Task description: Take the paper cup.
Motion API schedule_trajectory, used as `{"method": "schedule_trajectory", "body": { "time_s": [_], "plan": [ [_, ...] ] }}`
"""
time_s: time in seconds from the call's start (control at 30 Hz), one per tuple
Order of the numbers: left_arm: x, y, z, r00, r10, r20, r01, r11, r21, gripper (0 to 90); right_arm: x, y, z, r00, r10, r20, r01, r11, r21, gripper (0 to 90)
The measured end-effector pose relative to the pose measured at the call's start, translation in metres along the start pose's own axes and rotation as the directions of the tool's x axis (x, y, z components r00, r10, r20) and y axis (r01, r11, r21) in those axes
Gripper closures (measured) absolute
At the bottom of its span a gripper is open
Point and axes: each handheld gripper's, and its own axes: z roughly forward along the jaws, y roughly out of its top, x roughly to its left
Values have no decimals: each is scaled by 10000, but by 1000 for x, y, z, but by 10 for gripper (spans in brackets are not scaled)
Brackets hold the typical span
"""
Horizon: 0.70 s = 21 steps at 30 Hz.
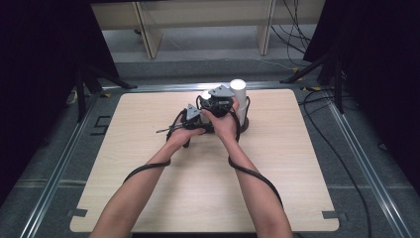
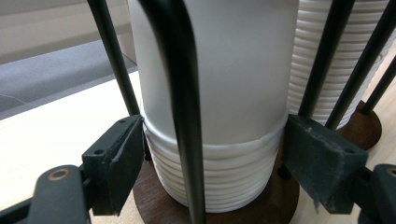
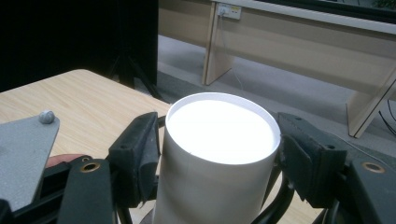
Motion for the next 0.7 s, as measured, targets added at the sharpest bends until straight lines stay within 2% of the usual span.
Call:
{"method": "schedule_trajectory", "body": {
  "time_s": [0.07,0.13,0.27,0.3,0.33,0.5,0.53,0.7],
  "plan": [
    [0,0,0,10000,-11,9,11,10000,3,210,1,0,1,9997,154,-197,-153,9999,22,331],
    [0,0,0,10000,-32,45,32,10000,2,211,0,0,1,10000,-60,57,60,10000,-1,334],
    [1,0,0,10000,-35,45,35,10000,14,214,1,1,1,10000,-71,23,71,9997,226,335],
    [1,0,0,10000,-36,35,36,10000,19,214,2,0,2,9998,190,48,-191,9996,196,337],
    [1,0,0,10000,-21,28,21,10000,24,215,2,1,1,9998,221,19,-222,9994,248,338],
    [0,0,0,10000,-60,41,60,10000,-2,216,-1,1,1,9999,160,-35,-160,9998,75,348],
    [0,0,0,10000,-58,41,58,10000,4,216,0,1,1,9991,419,-113,-417,9990,152,351],
    [0,0,0,10000,-1,35,1,10000,21,214,-1,0,0,9990,450,-4,-450,9990,-68,356]
  ]
}}
